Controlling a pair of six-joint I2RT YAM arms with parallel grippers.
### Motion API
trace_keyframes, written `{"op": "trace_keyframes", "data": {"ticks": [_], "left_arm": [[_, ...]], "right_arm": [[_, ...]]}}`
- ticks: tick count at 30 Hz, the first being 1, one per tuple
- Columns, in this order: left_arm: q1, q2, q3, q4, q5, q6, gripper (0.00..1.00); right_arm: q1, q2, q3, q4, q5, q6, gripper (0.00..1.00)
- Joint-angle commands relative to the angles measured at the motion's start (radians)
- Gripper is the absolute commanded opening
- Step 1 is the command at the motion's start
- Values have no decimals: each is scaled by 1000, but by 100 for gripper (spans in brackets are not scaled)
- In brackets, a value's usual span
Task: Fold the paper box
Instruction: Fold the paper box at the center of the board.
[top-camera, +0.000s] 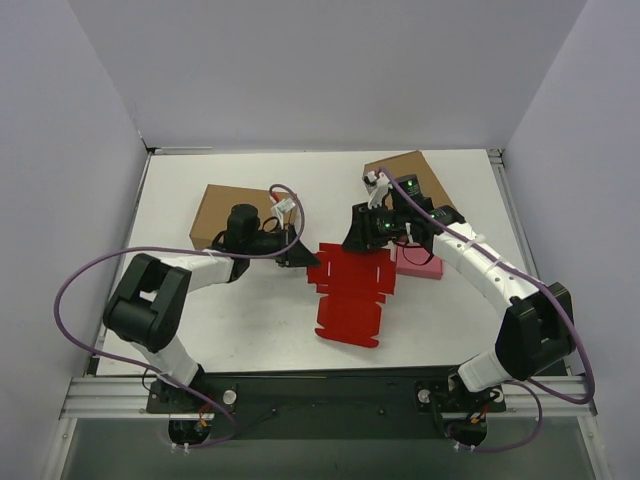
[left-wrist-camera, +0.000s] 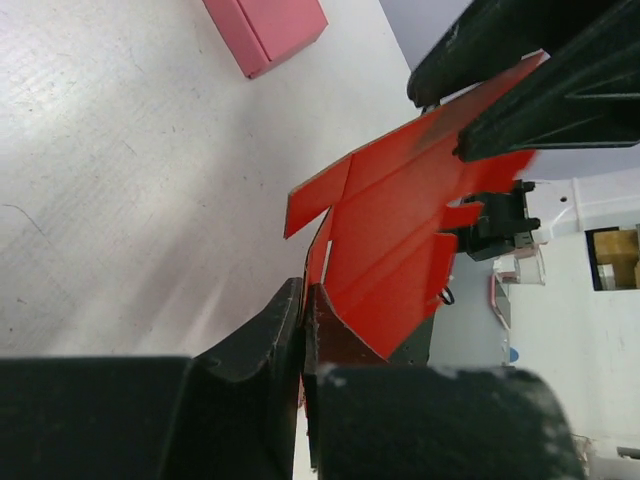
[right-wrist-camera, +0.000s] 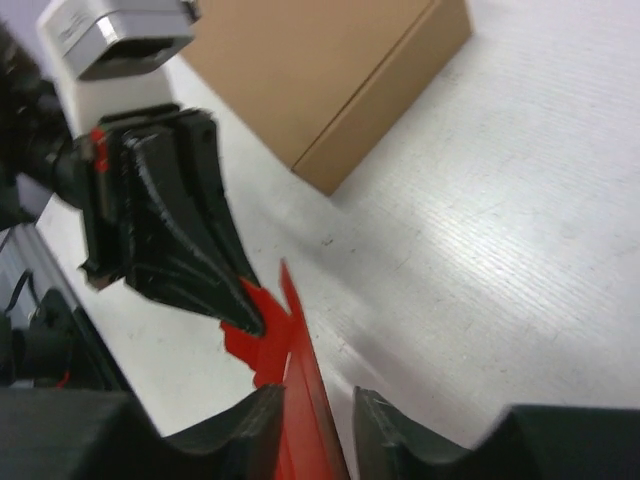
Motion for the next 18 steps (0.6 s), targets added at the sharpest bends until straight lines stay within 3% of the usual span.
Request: {"op": "trace_keyframes", "data": {"ticks": [1,2,7,13,18], "left_arm": [[-3,-94,11,-83,-86,142,9],[-4,-111,25,-176,-121,227,7],[-10,-206,39,-298,-294,383,0],[-18,-229,37,-334,-315,471,0],[-59,-243,63,-442,-414,581,0]], "right_arm": [[-16,-19,35,22,187,102,41],[-17,-24,51,14,232,132,43],[-23,-33,96,-35,353,366,52],[-43,48,122,-50,315,715,53],[-50,94,144,-53,243,971,56]]}}
